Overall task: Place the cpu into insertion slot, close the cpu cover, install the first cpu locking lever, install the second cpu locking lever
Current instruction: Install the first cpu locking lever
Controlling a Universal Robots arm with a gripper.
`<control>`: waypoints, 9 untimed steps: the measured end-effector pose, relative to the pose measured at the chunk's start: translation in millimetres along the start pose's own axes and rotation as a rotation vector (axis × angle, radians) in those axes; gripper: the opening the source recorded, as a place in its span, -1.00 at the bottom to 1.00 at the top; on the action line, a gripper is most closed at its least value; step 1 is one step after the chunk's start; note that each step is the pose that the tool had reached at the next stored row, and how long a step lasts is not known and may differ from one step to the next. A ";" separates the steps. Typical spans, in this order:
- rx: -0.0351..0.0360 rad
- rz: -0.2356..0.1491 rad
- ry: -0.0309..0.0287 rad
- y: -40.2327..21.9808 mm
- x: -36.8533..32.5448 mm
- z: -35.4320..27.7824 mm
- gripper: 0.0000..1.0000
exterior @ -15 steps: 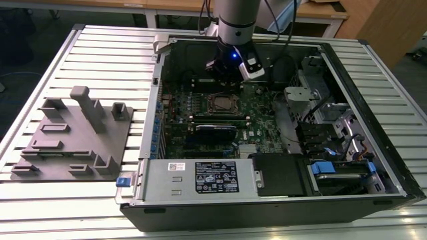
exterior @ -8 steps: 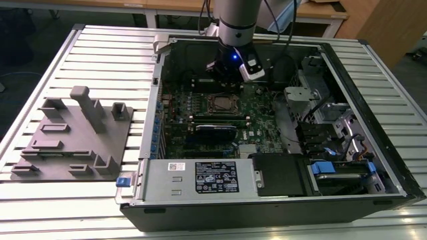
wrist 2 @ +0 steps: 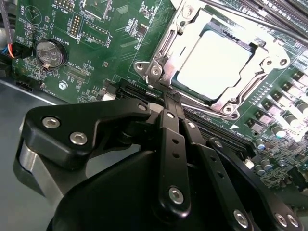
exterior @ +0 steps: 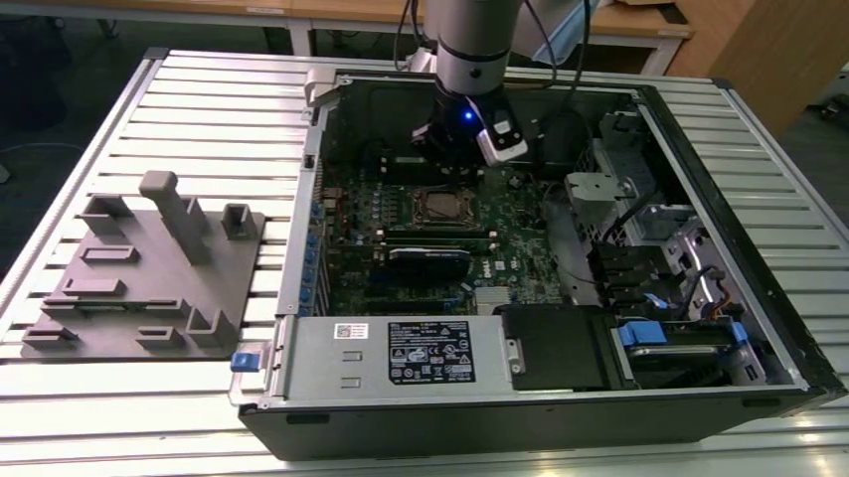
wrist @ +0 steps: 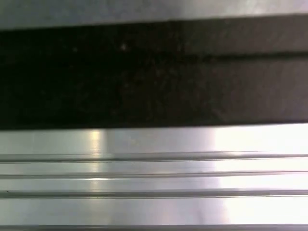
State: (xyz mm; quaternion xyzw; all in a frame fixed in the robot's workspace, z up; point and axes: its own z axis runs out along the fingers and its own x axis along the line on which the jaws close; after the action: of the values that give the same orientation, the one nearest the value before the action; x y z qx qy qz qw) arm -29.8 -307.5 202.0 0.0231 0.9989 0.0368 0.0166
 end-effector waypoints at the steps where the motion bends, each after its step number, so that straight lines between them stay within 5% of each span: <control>1: 0.0000 0.000 0.0000 0.0 -0.2 0.3 -0.79; 9: 0.0000 0.000 0.0000 -0.1 -0.4 1.6 -0.79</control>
State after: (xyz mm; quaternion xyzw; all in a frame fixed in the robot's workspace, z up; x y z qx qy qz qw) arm -29.3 -307.5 200.4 0.0231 0.9989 0.0368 0.0166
